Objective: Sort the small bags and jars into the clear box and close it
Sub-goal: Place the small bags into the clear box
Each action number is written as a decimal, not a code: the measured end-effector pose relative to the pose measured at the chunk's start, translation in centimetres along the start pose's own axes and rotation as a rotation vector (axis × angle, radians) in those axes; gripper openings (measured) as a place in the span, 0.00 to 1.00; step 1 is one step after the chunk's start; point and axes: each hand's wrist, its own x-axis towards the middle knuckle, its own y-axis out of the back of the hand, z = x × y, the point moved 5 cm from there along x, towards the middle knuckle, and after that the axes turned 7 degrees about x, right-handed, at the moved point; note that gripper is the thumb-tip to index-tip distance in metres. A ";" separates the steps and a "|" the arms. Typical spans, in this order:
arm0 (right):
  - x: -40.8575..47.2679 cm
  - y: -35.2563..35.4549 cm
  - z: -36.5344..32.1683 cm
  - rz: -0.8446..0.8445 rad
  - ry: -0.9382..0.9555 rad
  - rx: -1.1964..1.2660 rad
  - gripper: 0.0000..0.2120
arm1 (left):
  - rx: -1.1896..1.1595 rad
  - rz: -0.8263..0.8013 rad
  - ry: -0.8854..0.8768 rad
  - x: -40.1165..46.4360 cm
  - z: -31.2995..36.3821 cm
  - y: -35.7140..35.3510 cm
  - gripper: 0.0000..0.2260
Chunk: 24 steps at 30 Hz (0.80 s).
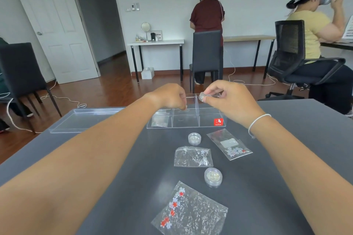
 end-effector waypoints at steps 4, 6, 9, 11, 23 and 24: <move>0.0 -0.2 0.3 -0.013 -0.011 -0.007 0.04 | 0.064 -0.050 0.022 0.4 -0.1 -0.3 0.05; 0.0 -0.3 0.4 -0.022 -0.009 -0.010 0.04 | 0.072 -0.052 0.030 0.5 -0.1 -0.4 0.07; 0.1 -0.3 0.6 -0.028 -0.011 -0.012 0.05 | 0.085 -0.068 0.037 0.5 0.0 -0.6 0.08; 0.0 -0.4 0.6 -0.032 -0.010 -0.020 0.05 | 0.094 -0.077 0.043 0.5 0.1 -0.8 0.09; -0.1 -0.6 0.7 -0.049 -0.015 -0.021 0.04 | 0.023 -0.023 0.049 -0.2 -0.3 -0.2 0.08; -0.1 -0.5 0.7 -0.050 -0.013 -0.019 0.04 | 0.004 -0.001 0.045 -0.4 -0.4 0.0 0.07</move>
